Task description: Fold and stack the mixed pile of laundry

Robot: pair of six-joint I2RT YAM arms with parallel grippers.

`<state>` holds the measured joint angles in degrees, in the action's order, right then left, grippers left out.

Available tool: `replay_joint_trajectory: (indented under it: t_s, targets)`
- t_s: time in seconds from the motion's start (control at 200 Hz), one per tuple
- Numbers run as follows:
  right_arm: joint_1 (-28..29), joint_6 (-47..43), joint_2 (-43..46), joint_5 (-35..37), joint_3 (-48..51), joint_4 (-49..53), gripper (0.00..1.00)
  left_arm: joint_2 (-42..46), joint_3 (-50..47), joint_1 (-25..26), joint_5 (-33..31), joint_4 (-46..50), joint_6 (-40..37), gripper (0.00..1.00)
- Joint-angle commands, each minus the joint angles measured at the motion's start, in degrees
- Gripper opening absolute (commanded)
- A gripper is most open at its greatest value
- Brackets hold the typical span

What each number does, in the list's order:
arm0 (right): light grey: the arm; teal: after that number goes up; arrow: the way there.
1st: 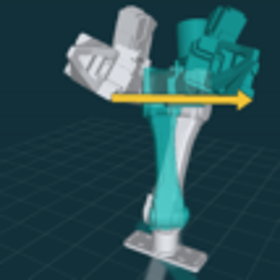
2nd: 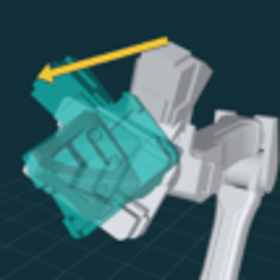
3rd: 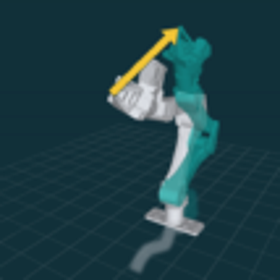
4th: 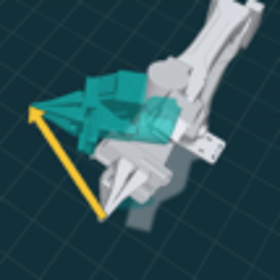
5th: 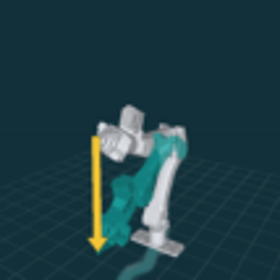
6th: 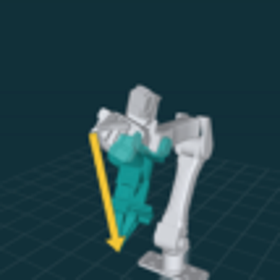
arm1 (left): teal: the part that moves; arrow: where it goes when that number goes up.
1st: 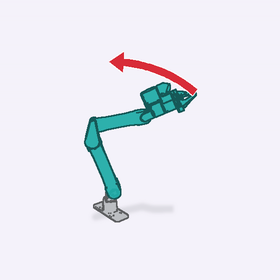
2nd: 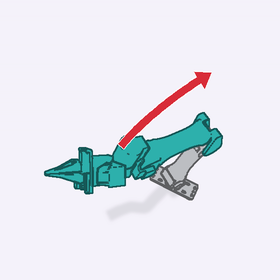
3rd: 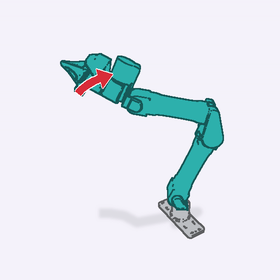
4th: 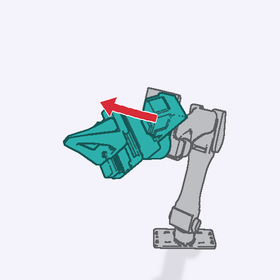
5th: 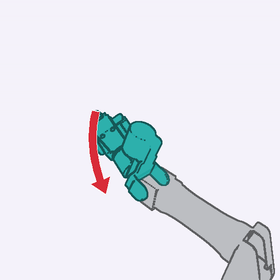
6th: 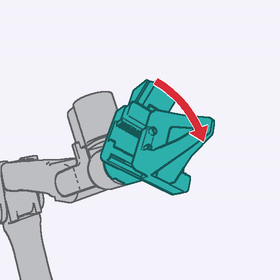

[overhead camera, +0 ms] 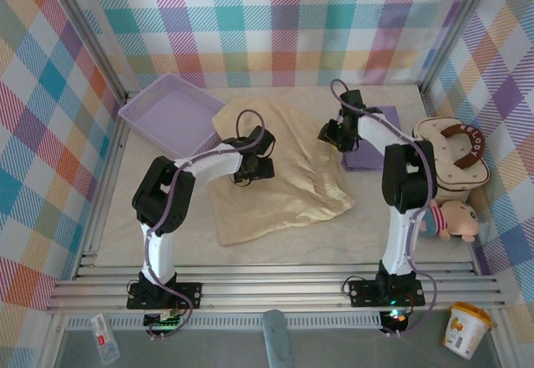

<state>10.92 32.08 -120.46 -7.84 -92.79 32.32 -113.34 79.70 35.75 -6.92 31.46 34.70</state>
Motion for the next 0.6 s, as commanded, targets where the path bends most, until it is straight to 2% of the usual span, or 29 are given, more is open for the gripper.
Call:
replay_joint_trajectory:
  t_s: [0.0,0.11,0.19,0.27,0.47,0.595]
  targets:
    - [-0.08,0.02,-5.6,1.5,-5.87,2.88,0.39,-1.21,-2.79,0.02,1.16,3.3,-1.02,0.77]
    - [-0.81,0.27,-10.47,5.42,-12.11,5.33,0.26,-3.61,-2.68,-0.05,0.01,5.51,-3.04,0.77]
    - [-1.81,-0.39,-12.58,6.07,-15.96,5.18,0.12,-5.13,-1.63,0.02,-0.91,7.62,-4.81,0.77]
    - [-2.71,-1.99,-13.88,8.15,-19.99,5.89,0.07,-5.92,-0.2,-0.09,-1.96,9.38,-6.29,0.77]
    - [-4.26,-6.6,-13.73,8.0,-26.49,9.59,0.07,-6.05,7.48,-0.5,-3.61,15.18,-10.53,0.8]
    - [-3.24,-10.24,-4.98,5.58,-17.53,9.17,0.15,-2.77,14.59,-0.59,-1.74,20.12,-11.29,0.86]
